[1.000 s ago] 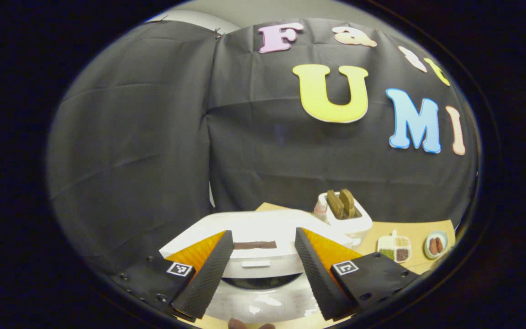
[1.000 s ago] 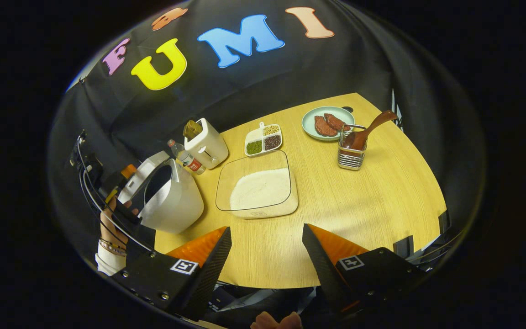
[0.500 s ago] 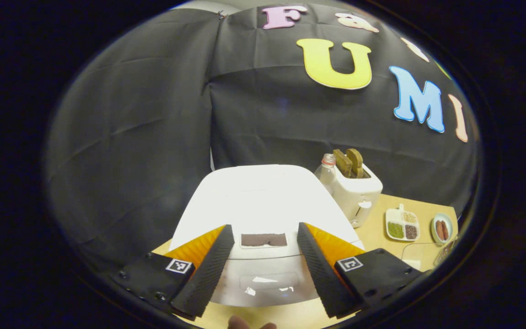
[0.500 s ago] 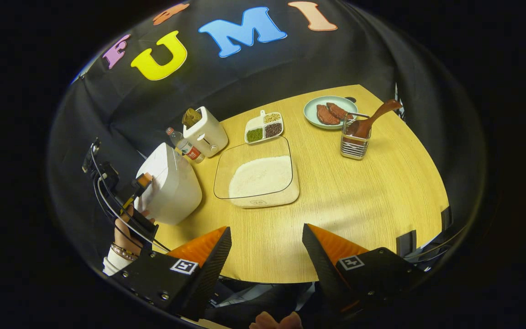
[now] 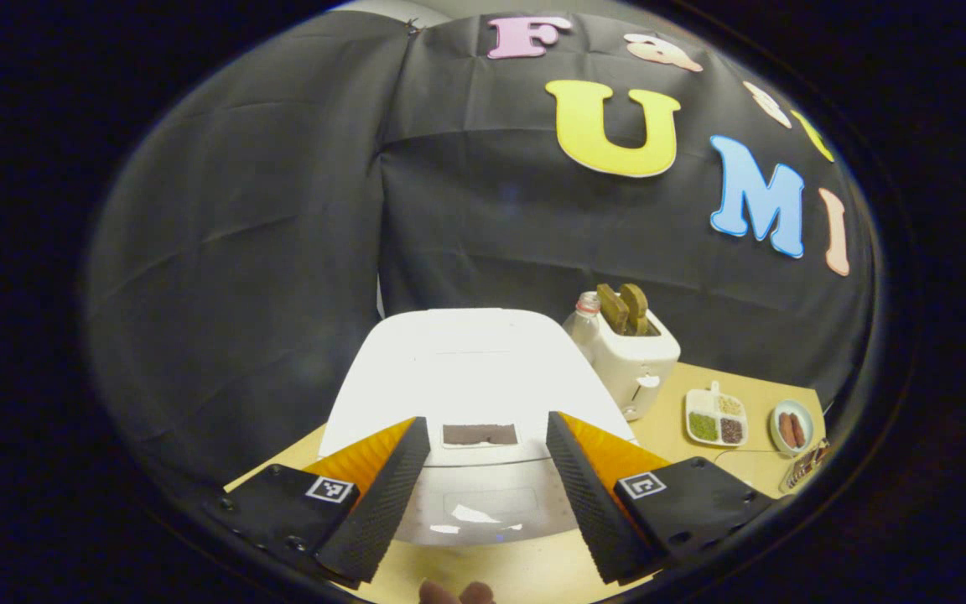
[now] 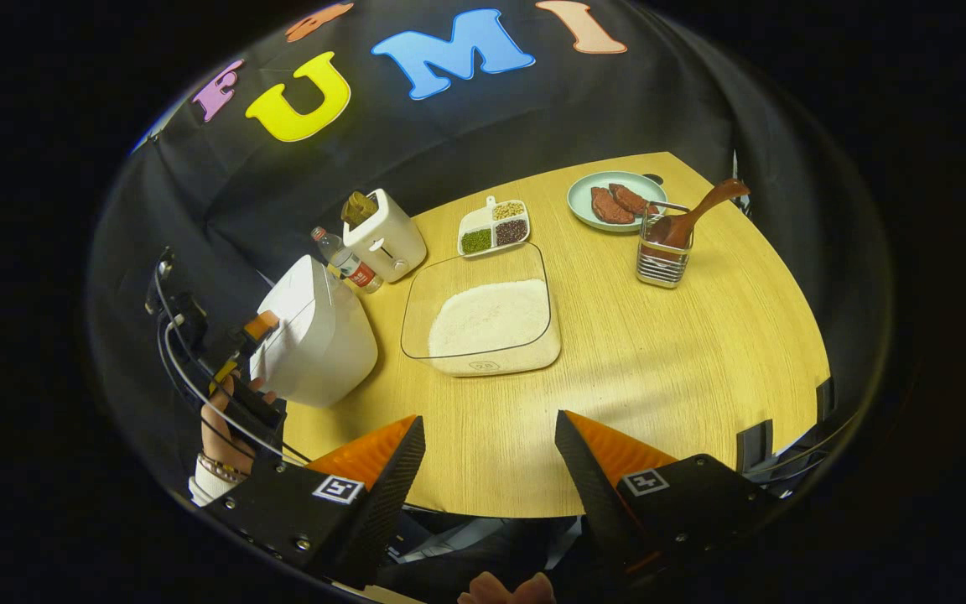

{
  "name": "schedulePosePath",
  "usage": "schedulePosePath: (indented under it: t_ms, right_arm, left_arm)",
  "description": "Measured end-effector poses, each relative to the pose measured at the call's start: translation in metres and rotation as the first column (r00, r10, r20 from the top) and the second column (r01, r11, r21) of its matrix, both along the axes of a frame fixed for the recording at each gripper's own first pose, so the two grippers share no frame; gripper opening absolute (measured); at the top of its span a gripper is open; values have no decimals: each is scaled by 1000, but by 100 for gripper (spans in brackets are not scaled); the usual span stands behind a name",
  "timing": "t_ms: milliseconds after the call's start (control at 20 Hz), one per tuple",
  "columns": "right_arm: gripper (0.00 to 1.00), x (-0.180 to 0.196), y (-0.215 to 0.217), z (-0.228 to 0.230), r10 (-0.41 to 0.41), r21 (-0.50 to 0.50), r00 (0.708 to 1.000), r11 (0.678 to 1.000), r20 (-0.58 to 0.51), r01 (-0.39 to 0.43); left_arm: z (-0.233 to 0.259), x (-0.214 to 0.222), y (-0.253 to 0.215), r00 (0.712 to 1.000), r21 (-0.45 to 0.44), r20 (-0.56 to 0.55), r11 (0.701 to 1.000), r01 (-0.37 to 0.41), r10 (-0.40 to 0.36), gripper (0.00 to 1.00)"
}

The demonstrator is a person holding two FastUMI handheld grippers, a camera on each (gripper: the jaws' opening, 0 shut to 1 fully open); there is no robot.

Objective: Close the left gripper, press the button to open the rice cooker; take a wooden spoon from the chopstick holder with the right hand, scoop a spoonful of rice and pour it into the rice cooker, then put the wooden spoon back into the chopstick holder.

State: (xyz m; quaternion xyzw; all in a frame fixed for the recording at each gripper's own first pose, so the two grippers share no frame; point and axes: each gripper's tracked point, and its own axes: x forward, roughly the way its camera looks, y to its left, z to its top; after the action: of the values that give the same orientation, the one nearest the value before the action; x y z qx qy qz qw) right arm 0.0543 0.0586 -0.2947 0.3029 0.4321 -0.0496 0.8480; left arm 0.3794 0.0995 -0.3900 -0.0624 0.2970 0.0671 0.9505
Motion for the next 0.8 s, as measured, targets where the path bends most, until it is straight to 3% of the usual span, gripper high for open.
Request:
schedulePosePath:
  t_ms: [200, 250, 550, 600, 650, 700, 800]
  right_arm:
    - [96, 14, -11, 21, -16, -15, 998, 1000, 54, 17]
    - [96, 19, -14, 28, -23, -21, 997, 999, 73, 25]
    - [96, 37, -53, 80, -38, -136, 976, 988, 215, 69]
    - [96, 39, -60, 93, -44, -150, 968, 985, 246, 83]
    - [96, 42, -66, 108, -47, -164, 958, 982, 284, 97]
    - [96, 44, -74, 127, -47, -184, 942, 976, 331, 114]
    - [96, 48, -93, 169, -34, -253, 895, 954, 445, 161]
  left_arm:
    - [32, -13, -7, 994, -69, 73, 994, 88, -83, 96]
    - [43, -20, -10, 992, -87, 82, 990, 107, -100, 100]
    - [103, -55, -21, 979, -157, 153, 975, 160, -136, 100]
    - [117, -59, -23, 975, -161, 170, 972, 169, -141, 94]
    - [132, -64, -23, 971, -155, 191, 972, 175, -144, 100]
    - [148, -67, -24, 965, -147, 216, 973, 180, -146, 99]
    - [187, -75, -34, 950, -139, 277, 972, 189, -145, 94]
